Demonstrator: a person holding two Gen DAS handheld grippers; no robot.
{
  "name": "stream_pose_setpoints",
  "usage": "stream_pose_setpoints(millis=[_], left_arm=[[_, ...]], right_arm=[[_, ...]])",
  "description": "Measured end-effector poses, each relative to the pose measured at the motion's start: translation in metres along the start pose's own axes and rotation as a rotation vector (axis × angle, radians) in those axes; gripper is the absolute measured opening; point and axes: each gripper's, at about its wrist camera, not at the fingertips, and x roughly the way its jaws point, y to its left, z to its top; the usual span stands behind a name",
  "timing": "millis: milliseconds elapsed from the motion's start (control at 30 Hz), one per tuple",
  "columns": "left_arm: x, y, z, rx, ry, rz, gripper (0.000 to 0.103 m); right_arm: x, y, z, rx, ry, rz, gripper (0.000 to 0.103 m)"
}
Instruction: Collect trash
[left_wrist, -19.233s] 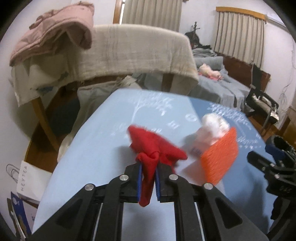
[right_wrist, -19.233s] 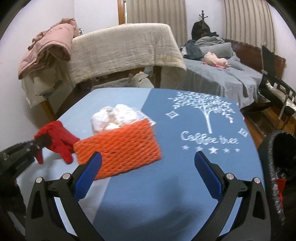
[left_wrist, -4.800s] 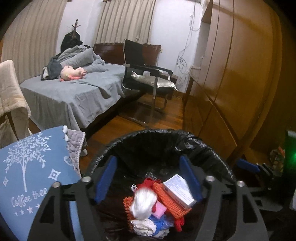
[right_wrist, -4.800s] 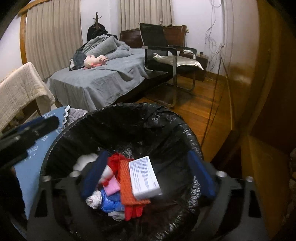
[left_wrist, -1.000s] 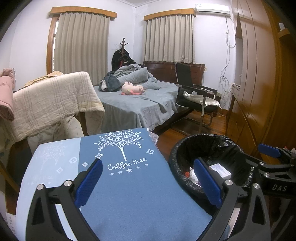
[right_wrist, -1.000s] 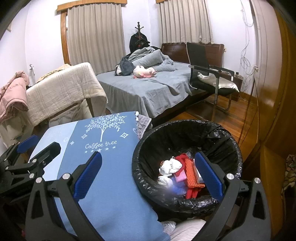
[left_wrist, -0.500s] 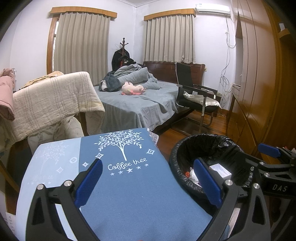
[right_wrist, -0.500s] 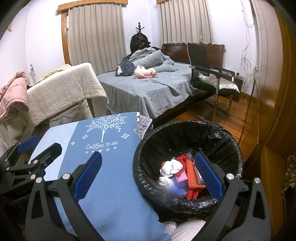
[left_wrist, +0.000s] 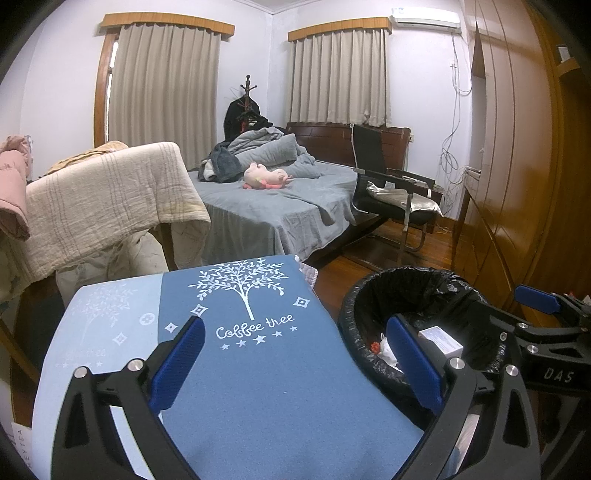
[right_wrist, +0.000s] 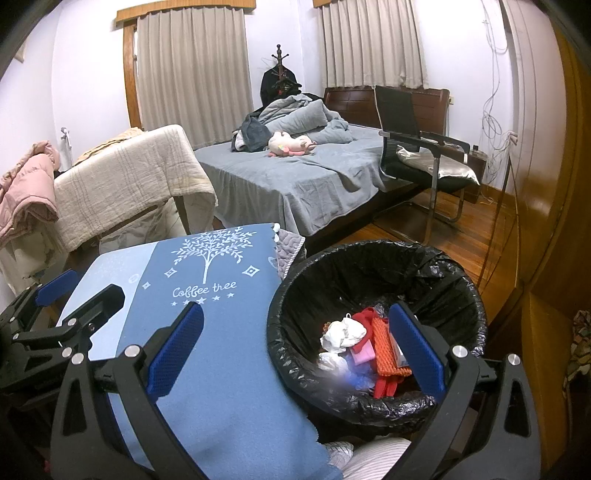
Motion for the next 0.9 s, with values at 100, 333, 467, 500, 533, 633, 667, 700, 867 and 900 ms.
stream_pose_setpoints(millis=[100, 333, 467, 500, 533, 633, 667, 700, 867, 900], left_arm=[[0.0001, -0.0005, -0.0001, 0.000, 0.000, 0.000, 0.097], [0.0002, 0.0000, -0.0002, 0.001, 0.000, 0.000, 0.097], [0.0003, 0.0000, -0.0002, -0.003, 0.002, -0.001, 0.097], [0.0000, 0.0001, -0.0002, -0.004, 0.002, -0.002, 0.097], [-0.0005, 0.0007, 0.0003, -0.003, 0.001, -0.001, 0.097], [-0.0011, 0.0016, 0.0006, -0.002, 0.001, -0.002, 0.097], [-0.0006, 0.0012, 0.0006, -0.001, 0.000, -0.002, 0.097], [-0.0012, 0.0015, 0.0006, 0.001, 0.000, -0.001, 0.097], [-0.0007, 0.0021, 0.0010, -0.002, 0.002, -0.002, 0.097], [-0.0010, 0.0032, 0.0012, -0.002, 0.001, -0.002, 0.097]], right_arm=[[0.0002, 0.0004, 0.0002, 0.000, 0.000, 0.000, 0.098], [0.0000, -0.0003, -0.0004, -0.001, 0.000, -0.001, 0.098], [0.0002, -0.0002, -0.0005, 0.000, 0.001, 0.000, 0.098], [0.0002, -0.0001, -0.0005, 0.000, 0.001, 0.000, 0.098], [0.0005, 0.0007, 0.0001, 0.000, 0.001, 0.000, 0.098], [0.0001, -0.0004, -0.0006, 0.001, 0.000, 0.000, 0.098], [0.0001, -0.0004, -0.0005, 0.001, 0.000, 0.000, 0.098], [0.0002, 0.0001, -0.0002, 0.001, -0.002, -0.001, 0.098], [0.0007, 0.0014, 0.0005, -0.001, 0.000, -0.001, 0.098], [0.0010, 0.0021, 0.0009, -0.002, 0.000, -0.001, 0.098]])
